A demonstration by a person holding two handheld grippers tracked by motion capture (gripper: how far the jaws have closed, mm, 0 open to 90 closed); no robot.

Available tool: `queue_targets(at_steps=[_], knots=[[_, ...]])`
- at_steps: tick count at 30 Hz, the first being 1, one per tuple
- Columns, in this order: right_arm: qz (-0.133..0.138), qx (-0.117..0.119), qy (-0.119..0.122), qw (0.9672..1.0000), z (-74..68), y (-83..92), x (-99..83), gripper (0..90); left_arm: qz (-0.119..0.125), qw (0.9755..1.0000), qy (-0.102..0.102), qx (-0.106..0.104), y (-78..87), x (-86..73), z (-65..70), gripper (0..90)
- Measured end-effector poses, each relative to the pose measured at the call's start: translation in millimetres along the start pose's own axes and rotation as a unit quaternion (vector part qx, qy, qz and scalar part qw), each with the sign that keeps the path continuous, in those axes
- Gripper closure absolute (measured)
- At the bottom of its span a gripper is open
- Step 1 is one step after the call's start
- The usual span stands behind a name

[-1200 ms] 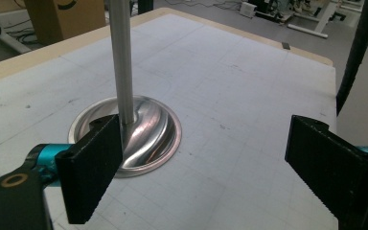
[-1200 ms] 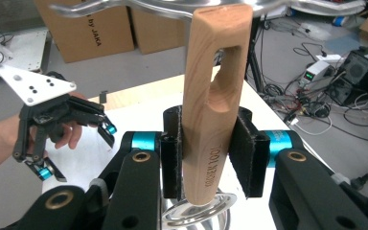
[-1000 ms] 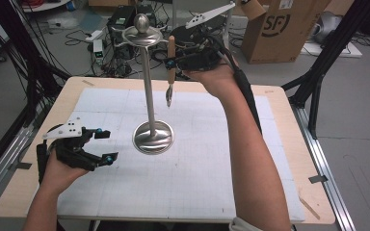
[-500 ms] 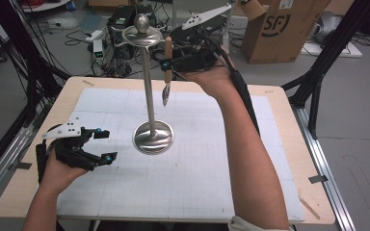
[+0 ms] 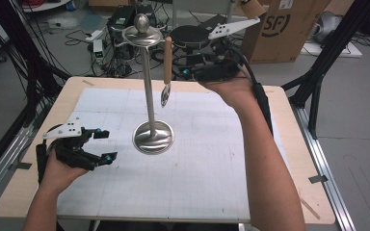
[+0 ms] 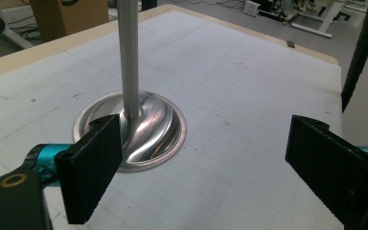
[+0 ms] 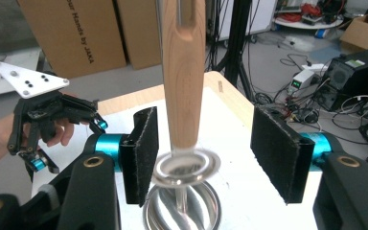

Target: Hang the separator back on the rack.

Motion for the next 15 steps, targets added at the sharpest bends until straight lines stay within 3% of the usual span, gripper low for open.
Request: queue_targets(at_steps=[15], knots=[[0.017, -0.017, -0.014, 0.9996, 1.2, 27.8, -45.5, 35.6, 0.0, 1.0, 0.002, 0.0, 0.3, -1.2, -1.0, 12.5]])
Point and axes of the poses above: each handheld gripper's, and its own axes: y roughly backward along the jaws, x roughly out of its top, z roughly to its right, the point moved 7 cm from there along -y, roughly forward along the jaws
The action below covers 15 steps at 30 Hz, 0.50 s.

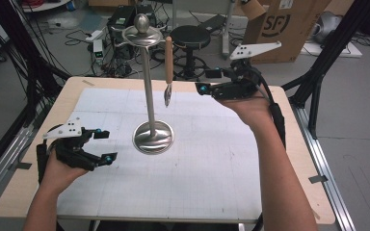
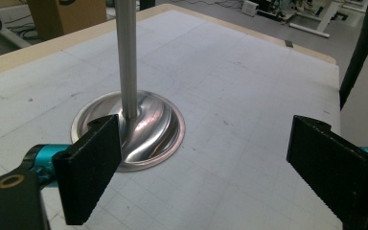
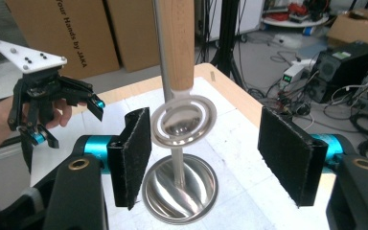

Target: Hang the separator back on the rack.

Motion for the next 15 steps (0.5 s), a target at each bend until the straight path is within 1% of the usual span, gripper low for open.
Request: queue_targets(at_steps=[1, 2, 5, 7, 9, 12, 15], knots=[[-0.002, -0.004, -0.005, 1.0, 1.6, 2.2, -6.4, 35.0, -0.001, 1.0, 0.003, 0.0, -0.5, -0.6, -0.3, 12.5], [-0.001, -0.007, -0.007, 1.0, 2.2, 3.3, -8.8, 34.8, -0.001, 1.0, 0.003, 0.0, -0.5, -0.6, -0.3, 12.4], [0.002, -0.006, -0.011, 0.9999, 1.6, 6.1, -14.2, 33.5, 0.003, 1.0, 0.005, 0.002, 0.0, -0.4, -0.9, 12.1], [-0.002, -0.01, -0.007, 0.9999, 0.1, 6.9, -17.5, 32.7, 0.006, 1.0, 0.006, 0.003, 1.2, -0.1, -1.5, 12.0], [0.001, -0.01, 0.0, 0.9999, -1.6, 7.5, -21.5, 32.1, 0.008, 1.0, 0.004, 0.005, 1.9, 0.1, -2.4, 11.9], [0.0, -0.013, 0.0, 0.9999, -3.0, 8.2, -26.7, 31.3, 0.007, 1.0, 0.005, 0.006, 1.8, -0.3, -2.8, 11.8], [0.002, -0.018, -0.004, 0.9998, -2.1, 11.7, -36.2, 30.2, 0.006, 1.0, 0.004, 0.005, 0.8, -0.5, -2.2, 11.6]])
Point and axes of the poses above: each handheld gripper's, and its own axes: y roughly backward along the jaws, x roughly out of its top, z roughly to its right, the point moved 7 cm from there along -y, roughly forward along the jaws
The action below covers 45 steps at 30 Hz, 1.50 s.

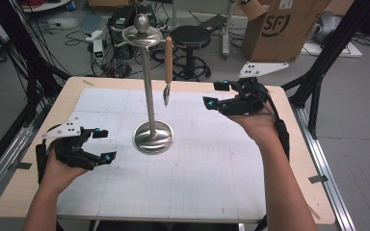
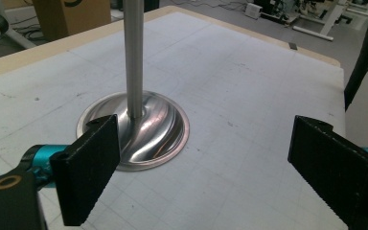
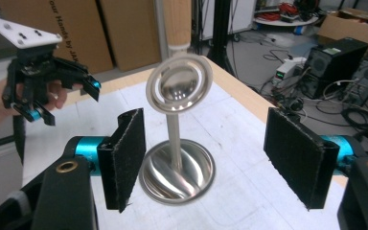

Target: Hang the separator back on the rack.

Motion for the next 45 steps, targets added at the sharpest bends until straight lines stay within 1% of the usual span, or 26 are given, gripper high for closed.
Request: queue_targets(at_steps=[3, 4, 6, 11, 17, 20, 23, 24, 28, 29, 31, 32, 37, 39, 40, 42, 43, 44, 45], knots=[[0.004, -0.002, -0.005, 1.0, 0.7, 3.1, -3.7, 29.8, 0.0, 1.0, 0.0, 0.0, 0.0, -0.1, -0.3, 11.6], [0.007, -0.009, -0.005, 0.9999, 2.3, 6.1, -6.9, 28.3, 0.0, 1.0, 0.0, 0.0, -0.1, -0.2, -0.7, 11.6], [0.009, -0.01, -0.01, 0.9999, 2.9, 9.3, -10.0, 28.0, 0.0, 1.0, 0.0, 0.0, -0.2, -0.2, -0.7, 11.6], [0.011, -0.012, -0.009, 0.9998, 3.2, 13.7, -15.8, 27.7, -0.002, 1.0, 0.002, 0.002, -1.1, -0.5, -0.6, 11.3], [0.016, -0.01, -0.019, 0.9997, 2.6, 18.3, -29.6, 25.4, -0.004, 1.0, 0.001, 0.0, -3.6, -2.0, -2.0, 10.8], [0.019, -0.022, -0.021, 0.9994, 3.7, 21.0, -36.1, 23.7, -0.008, 1.0, 0.003, 0.001, -3.5, -3.6, -2.4, 10.8], [0.022, -0.027, -0.023, 0.9991, 3.8, 22.9, -40.8, 22.1, -0.009, 1.0, 0.002, 0.004, -3.6, -4.3, -2.9, 10.7], [0.019, -0.028, -0.027, 0.9991, 2.8, 24.8, -46.9, 21.9, -0.009, 0.9999, 0.001, 0.006, -3.4, -4.1, -3.1, 10.7], [0.019, -0.03, -0.025, 0.9991, 0.1, 28.9, -58.9, 21.5, -0.006, 1.0, 0.001, 0.006, -3.1, -3.4, -3.4, 10.7], [0.019, -0.03, -0.025, 0.9991, 0.1, 28.9, -58.9, 21.5, -0.006, 1.0, 0.001, 0.006, -3.1, -3.4, -3.4, 10.6], [0.022, -0.027, -0.031, 0.9989, -1.3, 30.8, -68.8, 21.4, -0.008, 0.9999, 0.002, 0.008, -3.7, -3.8, -2.8, 10.6], [0.023, -0.03, -0.032, 0.9988, -1.0, 31.0, -72.6, 21.4, -0.01, 0.9999, 0.001, 0.01, -3.9, -4.2, -2.9, 10.6], [0.023, -0.029, -0.041, 0.9985, -1.0, 30.1, -90.5, 21.4, -0.011, 0.9999, 0.001, 0.008, -4.6, -4.4, -2.0, 10.6], [0.023, -0.029, -0.043, 0.9984, -1.0, 29.9, -93.6, 21.3, -0.01, 0.9999, 0.001, 0.009, -4.4, -4.3, -2.1, 10.6], [0.024, -0.03, -0.046, 0.9982, -1.3, 29.3, -99.1, 21.2, -0.01, 0.9999, 0.0, 0.009, -4.3, -4.3, -2.2, 10.6], [0.022, -0.031, -0.047, 0.9982, -2.2, 27.6, -105.1, 20.8, -0.012, 0.9999, 0.0, 0.011, -4.5, -4.9, -3.0, 10.6], [0.022, -0.031, -0.047, 0.9982, -2.2, 27.6, -105.1, 20.8, -0.012, 0.9999, 0.0, 0.011, -4.5, -4.9, -3.0, 10.6], [0.024, -0.031, -0.047, 0.9981, -3.9, 25.8, -110.8, 20.8, -0.013, 0.9999, -0.001, 0.011, -5.2, -5.6, -2.8, 10.6], [0.024, -0.031, -0.047, 0.9981, -3.9, 25.8, -110.8, 20.8, -0.013, 0.9999, -0.001, 0.011, -5.2, -5.6, -2.8, 10.6]])
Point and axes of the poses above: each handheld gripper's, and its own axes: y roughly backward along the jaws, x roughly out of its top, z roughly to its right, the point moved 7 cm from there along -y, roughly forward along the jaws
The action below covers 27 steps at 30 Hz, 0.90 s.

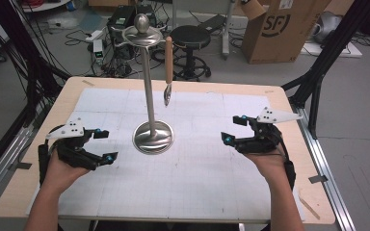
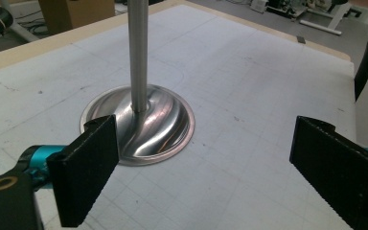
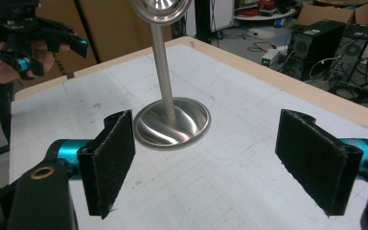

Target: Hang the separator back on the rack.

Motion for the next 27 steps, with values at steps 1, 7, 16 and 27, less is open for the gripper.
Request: queue_targets(at_steps=[1, 7, 16, 27], knots=[[0.0, 0.001, -0.003, 1.0, -0.9, -1.4, -5.8, 20.8, 0.0, 1.0, 0.001, 0.0, -0.4, -0.3, 0.0, 10.6], [-0.001, 0.003, -0.007, 1.0, -2.8, -6.8, -21.4, 20.5, 0.001, 1.0, -0.001, 0.0, -0.5, -0.3, -0.5, 10.6], [0.0, 0.007, -0.008, 0.9999, -3.4, -10.4, -31.1, 20.4, 0.001, 1.0, -0.001, 0.0, -0.9, -0.3, 0.1, 10.6], [0.0, 0.001, -0.028, 0.9996, 2.2, -7.2, -46.2, 19.0, 0.0, 1.0, 0.002, 0.0, -2.5, -0.4, -0.5, 10.6]])
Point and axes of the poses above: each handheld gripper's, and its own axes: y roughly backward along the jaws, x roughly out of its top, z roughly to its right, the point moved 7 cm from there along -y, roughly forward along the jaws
